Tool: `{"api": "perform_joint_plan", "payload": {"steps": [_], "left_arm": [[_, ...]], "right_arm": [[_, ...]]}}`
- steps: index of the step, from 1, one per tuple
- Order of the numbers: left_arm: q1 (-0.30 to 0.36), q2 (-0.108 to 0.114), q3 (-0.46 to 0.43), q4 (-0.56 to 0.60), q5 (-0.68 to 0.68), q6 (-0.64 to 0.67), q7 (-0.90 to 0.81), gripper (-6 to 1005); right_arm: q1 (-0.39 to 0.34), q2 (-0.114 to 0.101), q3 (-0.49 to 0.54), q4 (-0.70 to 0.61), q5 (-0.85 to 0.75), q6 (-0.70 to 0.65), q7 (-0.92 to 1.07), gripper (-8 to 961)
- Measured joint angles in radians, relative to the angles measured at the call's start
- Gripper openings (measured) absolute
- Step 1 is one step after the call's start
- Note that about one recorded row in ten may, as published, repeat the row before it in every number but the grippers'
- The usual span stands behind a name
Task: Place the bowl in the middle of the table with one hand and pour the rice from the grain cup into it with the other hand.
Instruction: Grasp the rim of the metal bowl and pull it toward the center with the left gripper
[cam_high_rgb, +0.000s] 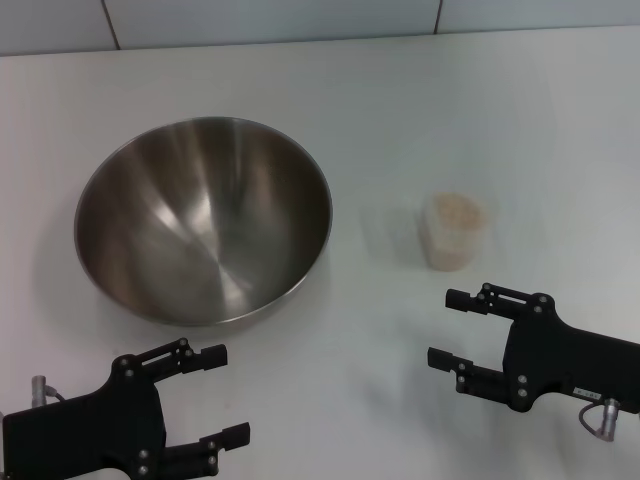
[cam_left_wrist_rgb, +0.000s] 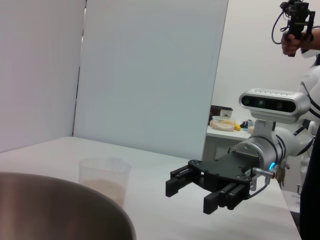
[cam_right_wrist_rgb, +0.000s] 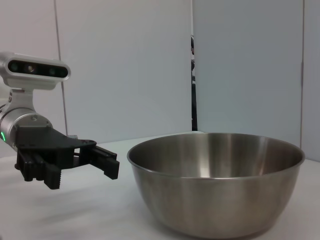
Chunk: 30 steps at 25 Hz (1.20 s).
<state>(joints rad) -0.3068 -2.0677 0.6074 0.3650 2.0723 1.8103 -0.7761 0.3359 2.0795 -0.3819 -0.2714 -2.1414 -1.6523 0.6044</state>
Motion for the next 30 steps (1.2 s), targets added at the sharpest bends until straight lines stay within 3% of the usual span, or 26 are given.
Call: {"api": "perform_joint_plan", "payload": {"steps": [6, 11, 14, 17, 18, 20, 30], "left_arm": [[0.000, 0.000, 0.000, 0.000, -0.001, 0.001, 0.000, 764], [-0.003, -0.001, -0.003, 0.000, -0.099, 0.058, 0.003, 759], [-0.006, -0.003, -0.004, -0.002, -0.313, 0.052, 0.004, 756], [-0.006, -0.003, -0.004, -0.003, -0.350, 0.044, 0.004, 753], [-0.010, -0.002, -0.005, -0.003, -0.473, 0.001, 0.001, 752], [-0.017, -0.001, -0.009, -0.003, -0.575, -0.053, 0.000, 750], [-0.051, -0.005, -0.020, -0.027, -0.832, -0.259, 0.024, 740]], "right_arm": [[0.000, 0.001, 0.000, 0.000, 0.000, 0.002, 0.000, 667], [0.003, 0.001, 0.000, 0.000, 0.000, 0.001, 0.000, 667], [0.003, 0.001, 0.000, 0.000, 0.003, -0.004, 0.000, 667], [0.003, 0.001, 0.001, 0.000, 0.005, -0.004, 0.000, 667], [0.003, 0.001, 0.002, 0.000, 0.006, -0.004, 0.000, 666], [0.003, 0.001, 0.004, 0.000, 0.006, -0.005, 0.000, 666], [0.007, 0.002, 0.012, 0.002, 0.006, -0.007, 0.000, 666]]}}
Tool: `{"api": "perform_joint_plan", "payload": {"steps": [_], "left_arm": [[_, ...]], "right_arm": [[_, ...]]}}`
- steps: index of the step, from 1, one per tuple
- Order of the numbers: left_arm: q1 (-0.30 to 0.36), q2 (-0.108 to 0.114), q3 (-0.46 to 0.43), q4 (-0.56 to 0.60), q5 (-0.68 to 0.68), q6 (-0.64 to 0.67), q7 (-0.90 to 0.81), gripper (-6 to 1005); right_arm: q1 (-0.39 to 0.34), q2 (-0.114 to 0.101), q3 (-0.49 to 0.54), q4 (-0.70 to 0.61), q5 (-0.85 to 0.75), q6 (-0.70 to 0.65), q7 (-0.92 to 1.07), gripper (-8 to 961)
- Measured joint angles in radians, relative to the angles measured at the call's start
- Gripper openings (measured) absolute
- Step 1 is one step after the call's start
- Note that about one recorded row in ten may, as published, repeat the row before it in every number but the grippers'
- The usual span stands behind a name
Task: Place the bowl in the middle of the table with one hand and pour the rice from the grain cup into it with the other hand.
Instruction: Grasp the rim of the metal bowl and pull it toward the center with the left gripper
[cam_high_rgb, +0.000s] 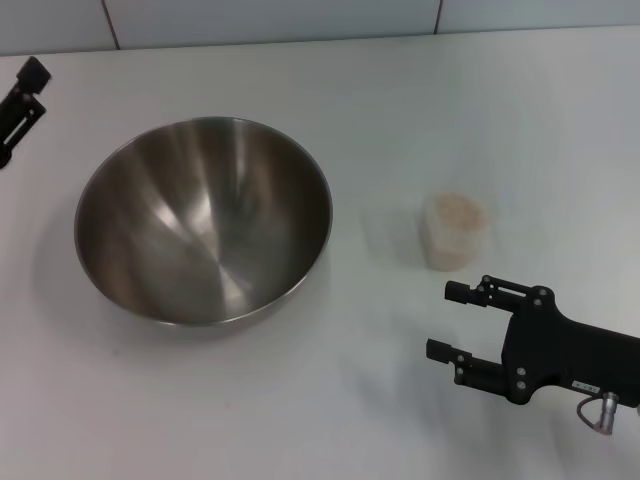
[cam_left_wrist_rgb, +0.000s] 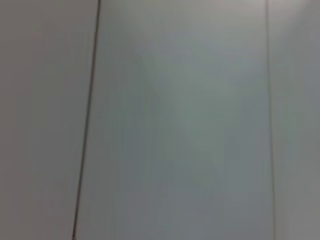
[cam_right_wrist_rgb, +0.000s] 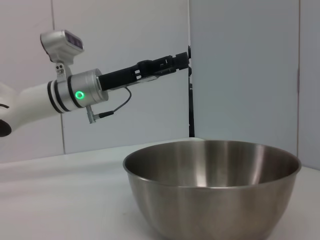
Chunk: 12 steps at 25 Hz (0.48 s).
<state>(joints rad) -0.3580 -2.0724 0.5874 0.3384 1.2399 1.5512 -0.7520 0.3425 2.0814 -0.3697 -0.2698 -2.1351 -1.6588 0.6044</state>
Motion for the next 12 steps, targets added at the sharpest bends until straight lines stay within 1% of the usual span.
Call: {"api": "perform_joint_plan", "payload": {"steps": [8, 10, 12], "left_arm": [[-0.014, 0.000, 0.012, 0.003, -0.001, -0.051, -0.009, 732], [-0.018, 0.000, 0.036, 0.021, 0.003, -0.087, -0.036, 730], [-0.015, 0.001, 0.093, 0.082, 0.014, -0.157, -0.110, 728]], "right_arm": [[0.003, 0.000, 0.000, 0.000, 0.001, -0.001, 0.000, 667], [0.006, 0.000, 0.001, 0.000, 0.002, -0.001, 0.000, 667], [0.010, 0.000, 0.002, 0.000, 0.002, -0.001, 0.000, 667]]}}
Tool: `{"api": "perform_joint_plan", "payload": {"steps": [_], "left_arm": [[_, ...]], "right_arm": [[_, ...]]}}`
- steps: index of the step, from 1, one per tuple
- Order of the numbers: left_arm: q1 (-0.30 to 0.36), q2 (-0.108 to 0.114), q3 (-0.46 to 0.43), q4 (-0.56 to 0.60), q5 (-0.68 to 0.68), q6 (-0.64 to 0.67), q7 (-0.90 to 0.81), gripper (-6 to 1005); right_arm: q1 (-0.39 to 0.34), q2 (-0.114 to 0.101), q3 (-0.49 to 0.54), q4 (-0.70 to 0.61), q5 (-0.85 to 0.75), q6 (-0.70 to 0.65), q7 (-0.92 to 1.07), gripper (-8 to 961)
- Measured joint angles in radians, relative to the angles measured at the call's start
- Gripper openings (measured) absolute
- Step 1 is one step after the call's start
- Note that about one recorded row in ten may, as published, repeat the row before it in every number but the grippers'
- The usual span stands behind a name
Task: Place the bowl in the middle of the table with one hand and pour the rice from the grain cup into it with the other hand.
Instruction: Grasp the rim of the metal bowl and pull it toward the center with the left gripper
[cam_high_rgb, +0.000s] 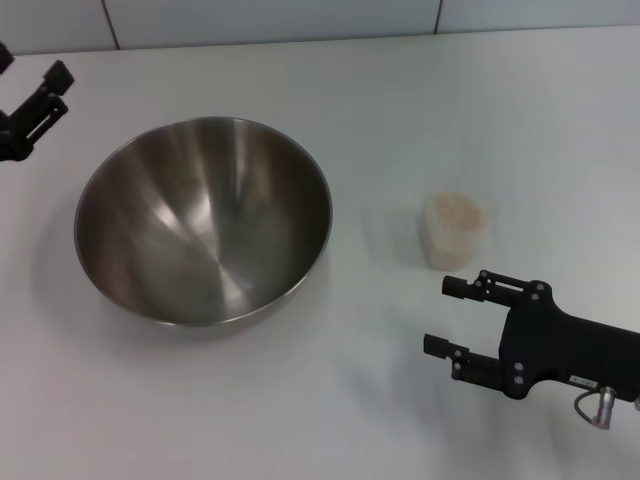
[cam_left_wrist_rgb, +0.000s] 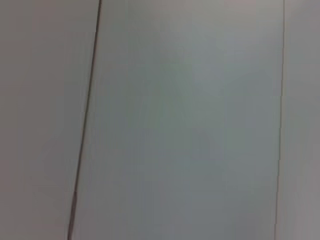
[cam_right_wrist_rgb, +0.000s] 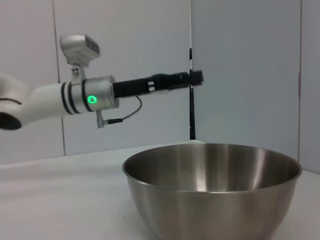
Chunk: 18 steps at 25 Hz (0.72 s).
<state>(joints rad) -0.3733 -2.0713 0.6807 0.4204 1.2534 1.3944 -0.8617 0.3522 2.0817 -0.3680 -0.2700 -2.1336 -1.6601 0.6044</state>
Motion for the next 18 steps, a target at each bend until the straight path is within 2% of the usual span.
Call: {"api": "perform_joint_plan", "payload": {"steps": [5, 9, 15, 18], "left_arm": [[0.037, 0.002, 0.160, 0.248, 0.111, -0.176, -0.275, 723], [0.063, 0.005, 0.229, 0.456, 0.320, -0.265, -0.547, 719], [0.057, 0.005, 0.252, 0.671, 0.653, -0.244, -0.844, 713], [0.024, 0.005, 0.285, 0.776, 0.864, -0.177, -1.025, 710]], "right_arm": [[0.008, 0.000, 0.000, 0.000, 0.000, 0.004, 0.000, 666], [0.010, -0.001, 0.000, 0.000, 0.000, 0.007, 0.000, 667], [0.012, -0.002, 0.002, 0.000, 0.000, 0.010, 0.000, 667], [0.014, -0.002, 0.003, -0.001, 0.001, 0.010, 0.000, 667]]}}
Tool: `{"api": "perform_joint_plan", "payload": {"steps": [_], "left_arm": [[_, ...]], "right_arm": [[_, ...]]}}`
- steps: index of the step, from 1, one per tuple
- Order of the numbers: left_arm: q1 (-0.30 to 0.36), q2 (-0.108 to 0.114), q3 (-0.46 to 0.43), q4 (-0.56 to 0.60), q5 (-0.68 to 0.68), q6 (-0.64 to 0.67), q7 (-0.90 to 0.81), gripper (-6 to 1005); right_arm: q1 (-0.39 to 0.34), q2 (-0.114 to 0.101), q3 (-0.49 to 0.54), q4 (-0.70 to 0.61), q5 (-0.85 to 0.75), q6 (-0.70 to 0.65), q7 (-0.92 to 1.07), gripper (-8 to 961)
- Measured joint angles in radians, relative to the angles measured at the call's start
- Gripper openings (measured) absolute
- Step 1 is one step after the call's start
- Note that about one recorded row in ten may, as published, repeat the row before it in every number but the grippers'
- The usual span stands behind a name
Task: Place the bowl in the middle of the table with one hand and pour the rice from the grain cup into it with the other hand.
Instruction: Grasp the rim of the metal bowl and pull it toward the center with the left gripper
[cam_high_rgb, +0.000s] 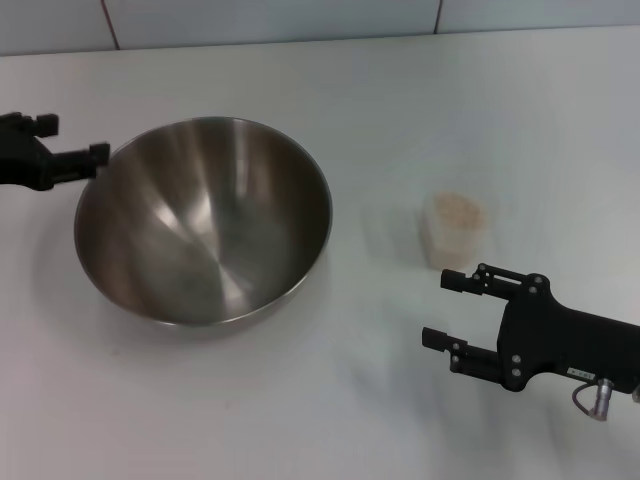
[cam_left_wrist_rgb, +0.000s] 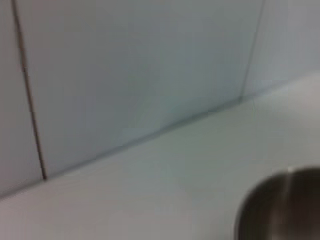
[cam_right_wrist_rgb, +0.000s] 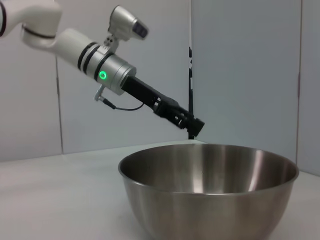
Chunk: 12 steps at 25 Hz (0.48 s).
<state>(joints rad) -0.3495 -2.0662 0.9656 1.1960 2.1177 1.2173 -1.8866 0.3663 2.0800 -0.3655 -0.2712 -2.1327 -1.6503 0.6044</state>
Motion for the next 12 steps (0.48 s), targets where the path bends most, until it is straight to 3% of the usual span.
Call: {"api": "perform_joint_plan", "payload": {"steps": [6, 12], "left_arm": [[-0.078, -0.002, 0.009, 0.028, 0.171, 0.080, -0.141, 703], [-0.183, -0.003, 0.017, -0.019, 0.378, 0.106, -0.272, 697]], "right_arm": [[0.004, 0.000, 0.001, -0.001, 0.001, 0.000, 0.000, 667], [0.007, 0.000, 0.002, 0.000, 0.002, 0.001, 0.000, 667]]}}
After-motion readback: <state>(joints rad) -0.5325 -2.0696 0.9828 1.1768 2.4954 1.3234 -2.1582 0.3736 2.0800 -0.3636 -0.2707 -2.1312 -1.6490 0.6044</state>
